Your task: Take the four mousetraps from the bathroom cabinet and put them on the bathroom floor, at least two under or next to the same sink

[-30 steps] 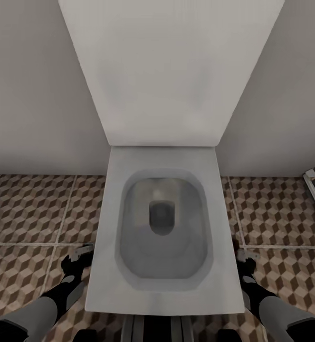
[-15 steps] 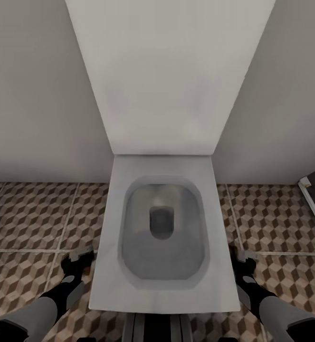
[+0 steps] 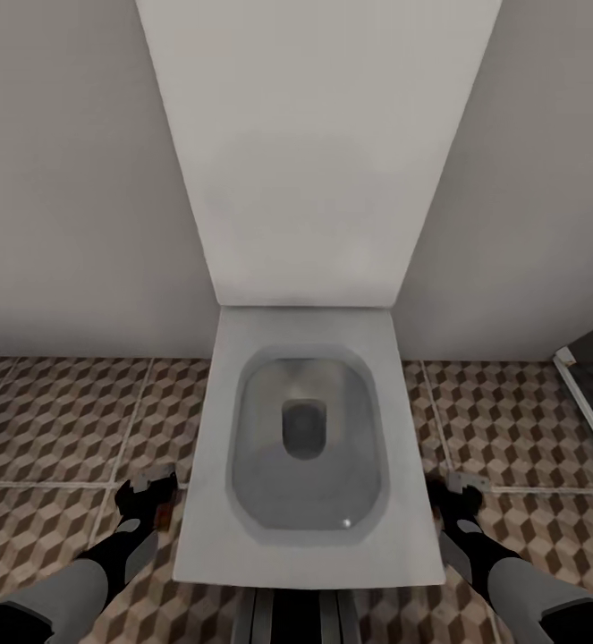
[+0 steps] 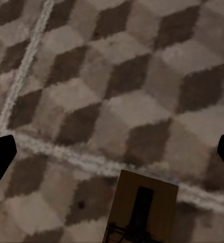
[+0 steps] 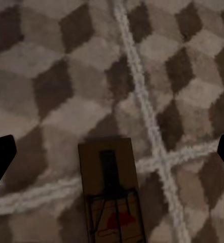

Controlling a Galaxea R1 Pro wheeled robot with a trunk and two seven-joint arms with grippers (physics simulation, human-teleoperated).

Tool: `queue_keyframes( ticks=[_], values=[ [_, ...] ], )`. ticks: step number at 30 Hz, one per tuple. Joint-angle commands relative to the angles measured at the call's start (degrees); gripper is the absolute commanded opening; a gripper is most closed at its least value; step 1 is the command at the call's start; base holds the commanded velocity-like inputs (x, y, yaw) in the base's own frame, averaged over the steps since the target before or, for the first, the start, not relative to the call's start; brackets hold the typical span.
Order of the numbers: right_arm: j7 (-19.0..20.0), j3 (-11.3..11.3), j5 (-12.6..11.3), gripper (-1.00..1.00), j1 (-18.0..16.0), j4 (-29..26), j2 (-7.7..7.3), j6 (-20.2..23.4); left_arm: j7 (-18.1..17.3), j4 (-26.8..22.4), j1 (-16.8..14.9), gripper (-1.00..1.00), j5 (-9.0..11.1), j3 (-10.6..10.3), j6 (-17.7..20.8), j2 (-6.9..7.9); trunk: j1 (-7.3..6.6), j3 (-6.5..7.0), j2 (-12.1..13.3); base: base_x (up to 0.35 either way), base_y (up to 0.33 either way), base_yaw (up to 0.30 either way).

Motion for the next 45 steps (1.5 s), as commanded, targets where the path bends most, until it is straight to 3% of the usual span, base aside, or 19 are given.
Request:
queue_keyframes(
  ticks=[1, 45],
  values=[
    [-0.2, 0.5, -0.4, 1.00, 0.0, 0.0, -0.02, -0.1, 0.4, 0.0, 0.0, 1.00, 0.2, -0.5, -0.1, 0.02, -0.03, 0.20, 0.0, 0.000, 0.000, 0.000],
    [-0.2, 0.5, -0.4, 1.00, 0.0, 0.1, 0.03, -0.1, 0.4, 0.0, 0.0, 1.00, 0.2, -0.5, -0.1, 0.11, -1.17, 9.94, 0.6, 0.000, 0.000, 0.000]
  ],
)
